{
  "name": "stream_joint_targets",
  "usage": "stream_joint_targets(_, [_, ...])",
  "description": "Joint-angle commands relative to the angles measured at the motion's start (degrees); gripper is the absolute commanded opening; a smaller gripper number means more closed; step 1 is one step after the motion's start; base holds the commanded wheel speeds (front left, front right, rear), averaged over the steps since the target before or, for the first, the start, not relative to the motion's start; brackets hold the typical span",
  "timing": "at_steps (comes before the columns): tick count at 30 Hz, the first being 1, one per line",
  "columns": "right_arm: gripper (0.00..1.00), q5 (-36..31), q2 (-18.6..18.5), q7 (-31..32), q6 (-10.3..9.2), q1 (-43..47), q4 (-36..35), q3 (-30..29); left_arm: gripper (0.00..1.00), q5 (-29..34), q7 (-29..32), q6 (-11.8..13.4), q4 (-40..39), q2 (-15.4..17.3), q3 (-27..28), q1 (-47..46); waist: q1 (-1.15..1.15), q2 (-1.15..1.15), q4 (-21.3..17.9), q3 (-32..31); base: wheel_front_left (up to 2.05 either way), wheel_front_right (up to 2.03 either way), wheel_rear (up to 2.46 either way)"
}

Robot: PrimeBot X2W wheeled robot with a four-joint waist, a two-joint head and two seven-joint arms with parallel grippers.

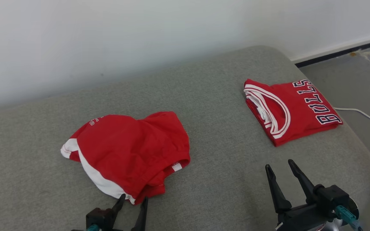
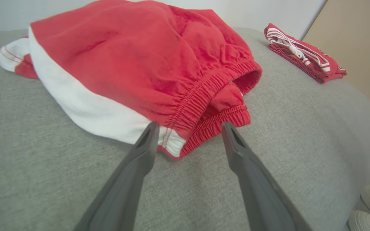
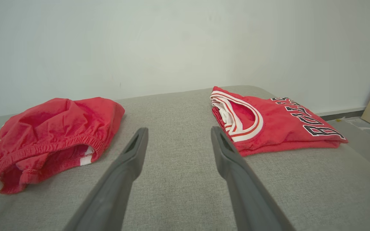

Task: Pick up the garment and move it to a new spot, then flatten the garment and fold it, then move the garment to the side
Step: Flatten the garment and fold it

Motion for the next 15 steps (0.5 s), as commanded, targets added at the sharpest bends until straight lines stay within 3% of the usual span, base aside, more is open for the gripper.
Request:
stream_joint_targets(1, [1.0, 0.0, 0.3, -0.2, -0.13, -0.6, -0.3, -0.3, 1.0, 0.4, -0.2, 0.6, 0.6, 0.1, 0.2, -1.3, 0.0, 0.0, -3.0, 2.4, 0.0, 0.0, 0.0])
stream_joint_targets(13, [1.0, -0.7, 1.8, -0.2, -0.13, -0.8, -1.1, -1.2, 1.0, 1.9, -0.3, 8.1, 4.8, 0.4, 3.9, -4.9, 0.0, 0.0, -3.3, 3.9, 0.0, 0.0, 0.0])
stream_joint_targets(14, [1.0, -0.7, 1.9, -0.2, -0.13, -0.9, -1.1, -1.2, 0.45, 1.8, -0.3, 8.4, 4.1, 0.4, 4.4, -5.0, 0.0, 0.0, -3.1, 3.9, 0.0, 0.0, 0.0])
stream_joint_targets(15, [1.0, -0.6, 1.9, -0.2, -0.13, -1.0, -1.0, -1.1, 0.0, 1.7, -0.3, 8.6, 3.2, 0.4, 4.8, -5.0, 0.0, 0.0, -3.0, 3.9, 0.0, 0.0, 0.0])
